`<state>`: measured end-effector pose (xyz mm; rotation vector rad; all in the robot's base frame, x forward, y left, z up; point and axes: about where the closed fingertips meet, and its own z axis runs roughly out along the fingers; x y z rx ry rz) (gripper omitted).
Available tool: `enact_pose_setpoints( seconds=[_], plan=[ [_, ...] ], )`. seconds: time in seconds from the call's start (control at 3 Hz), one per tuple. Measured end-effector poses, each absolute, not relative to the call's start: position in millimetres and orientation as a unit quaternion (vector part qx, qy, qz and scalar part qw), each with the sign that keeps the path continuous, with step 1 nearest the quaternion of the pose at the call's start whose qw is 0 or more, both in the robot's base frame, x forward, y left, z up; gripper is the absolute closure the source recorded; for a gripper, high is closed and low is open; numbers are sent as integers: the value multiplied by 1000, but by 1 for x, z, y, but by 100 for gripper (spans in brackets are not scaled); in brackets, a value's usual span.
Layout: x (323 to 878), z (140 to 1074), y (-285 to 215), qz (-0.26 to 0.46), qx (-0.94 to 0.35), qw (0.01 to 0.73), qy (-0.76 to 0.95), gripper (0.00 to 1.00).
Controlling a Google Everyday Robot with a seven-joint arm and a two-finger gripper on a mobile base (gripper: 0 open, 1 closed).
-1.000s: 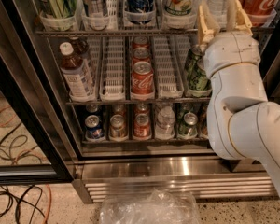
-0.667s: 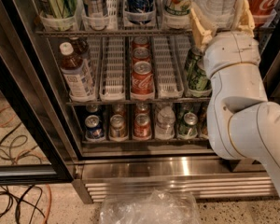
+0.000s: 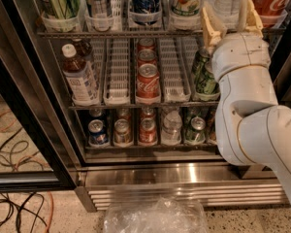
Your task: Pick water bottle from top shelf of fridge
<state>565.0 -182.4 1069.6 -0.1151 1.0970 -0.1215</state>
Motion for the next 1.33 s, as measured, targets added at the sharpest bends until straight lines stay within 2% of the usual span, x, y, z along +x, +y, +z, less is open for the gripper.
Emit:
enact_pose_setpoints(
  seconds=[0.67, 1.33],
  plan=[
    [585, 1073, -188, -69, -48, 854, 513, 38],
    [602, 1073, -191, -79, -44, 855, 511, 38]
  ],
)
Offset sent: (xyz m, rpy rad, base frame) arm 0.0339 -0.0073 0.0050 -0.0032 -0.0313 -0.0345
